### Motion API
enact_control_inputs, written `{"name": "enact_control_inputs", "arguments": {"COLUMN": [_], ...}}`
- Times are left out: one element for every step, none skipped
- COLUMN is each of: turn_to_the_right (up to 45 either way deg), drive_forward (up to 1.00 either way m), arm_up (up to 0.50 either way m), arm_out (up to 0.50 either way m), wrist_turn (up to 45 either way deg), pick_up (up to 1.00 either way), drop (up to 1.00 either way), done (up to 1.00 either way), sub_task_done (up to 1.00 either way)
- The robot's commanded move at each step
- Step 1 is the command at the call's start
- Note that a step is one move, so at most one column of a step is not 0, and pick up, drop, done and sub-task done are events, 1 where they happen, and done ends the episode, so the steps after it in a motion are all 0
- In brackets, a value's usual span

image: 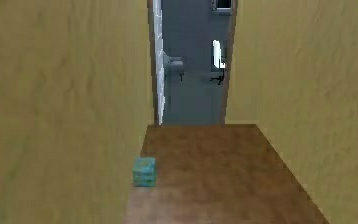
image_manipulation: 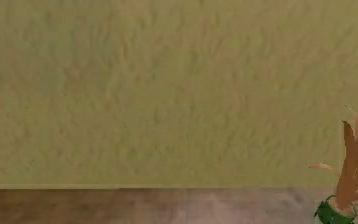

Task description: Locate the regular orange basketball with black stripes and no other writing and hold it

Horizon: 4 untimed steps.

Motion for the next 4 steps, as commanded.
{"name": "enact_control_inputs", "arguments": {"turn_to_the_right": [-45.0, -45.0, -18.0, 0.0], "drive_forward": [0.0, 0.0, 0.0, 0.0], "arm_up": [0.0, 0.0, 0.0, 0.2], "arm_out": [0.0, 0.0, 0.0, 0.0], "wrist_turn": [0.0, 0.0, 0.0, 0.0], "pick_up": [0.0, 0.0, 0.0, 0.0], "drop": [0.0, 0.0, 0.0, 0.0], "done": [0.0, 0.0, 0.0, 0.0], "sub_task_done": [0.0, 0.0, 0.0, 0.0]}}
